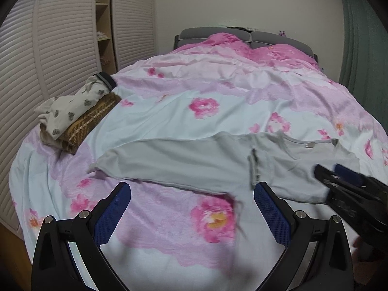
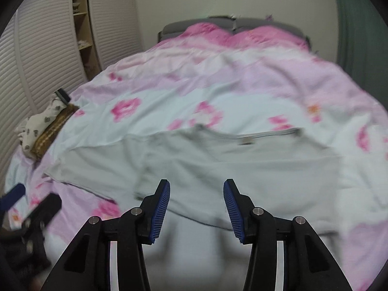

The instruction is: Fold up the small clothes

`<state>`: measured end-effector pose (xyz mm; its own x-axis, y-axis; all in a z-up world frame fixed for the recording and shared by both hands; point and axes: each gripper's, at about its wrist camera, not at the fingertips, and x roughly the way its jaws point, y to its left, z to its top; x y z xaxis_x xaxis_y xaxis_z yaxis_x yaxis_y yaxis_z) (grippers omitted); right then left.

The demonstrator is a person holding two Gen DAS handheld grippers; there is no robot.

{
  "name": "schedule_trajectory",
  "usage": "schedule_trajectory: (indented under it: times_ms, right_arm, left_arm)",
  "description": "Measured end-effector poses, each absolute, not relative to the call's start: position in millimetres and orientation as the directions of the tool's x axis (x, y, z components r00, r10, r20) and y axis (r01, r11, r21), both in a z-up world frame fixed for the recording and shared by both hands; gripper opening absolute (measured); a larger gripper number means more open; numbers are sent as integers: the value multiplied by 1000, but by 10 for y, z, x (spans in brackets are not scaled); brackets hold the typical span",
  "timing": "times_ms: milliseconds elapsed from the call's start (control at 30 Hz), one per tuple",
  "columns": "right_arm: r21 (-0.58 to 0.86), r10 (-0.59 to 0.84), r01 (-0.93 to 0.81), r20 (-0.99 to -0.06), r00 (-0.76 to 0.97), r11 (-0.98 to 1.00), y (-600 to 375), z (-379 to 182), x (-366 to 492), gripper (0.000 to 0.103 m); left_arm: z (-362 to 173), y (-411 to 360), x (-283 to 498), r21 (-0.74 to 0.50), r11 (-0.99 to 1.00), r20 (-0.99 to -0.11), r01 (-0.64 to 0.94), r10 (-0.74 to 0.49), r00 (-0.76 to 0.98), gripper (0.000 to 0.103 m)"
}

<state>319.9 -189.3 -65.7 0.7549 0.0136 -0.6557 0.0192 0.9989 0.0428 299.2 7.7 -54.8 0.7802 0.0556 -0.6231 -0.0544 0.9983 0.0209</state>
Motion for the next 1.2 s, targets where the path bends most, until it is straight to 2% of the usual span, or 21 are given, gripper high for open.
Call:
schedule_trajectory:
  times_ms: [200, 333, 467, 900, 1200]
  right_arm:
    - [-4, -138, 182, -668, 732, 983, -2703, -681, 2934, 49]
    - [25, -166, 260, -712, 682, 965, -3165, -845, 2902, 49]
    - [39, -154, 275, -749, 644, 961, -3348, -1028, 2895, 49]
    - [-4, -179, 277, -772, 610, 961, -3378, -1308, 2907, 52]
    - [55, -153, 270, -708, 690, 961, -3583, -956, 3031, 52]
  left_arm:
    - [-581, -372, 3028, 37, 999, -628, 26, 3, 778, 103]
    - [-646, -681, 3035, 62, 995, -635, 79, -22, 772, 103]
    - [-742, -900, 3082, 82, 991, -651, 107, -28, 758, 103]
    - [-917, -1118, 3114, 128, 983, -674, 131, -11, 738, 103]
    - [-779, -1267, 3090, 121, 982, -651, 146, -33, 758, 103]
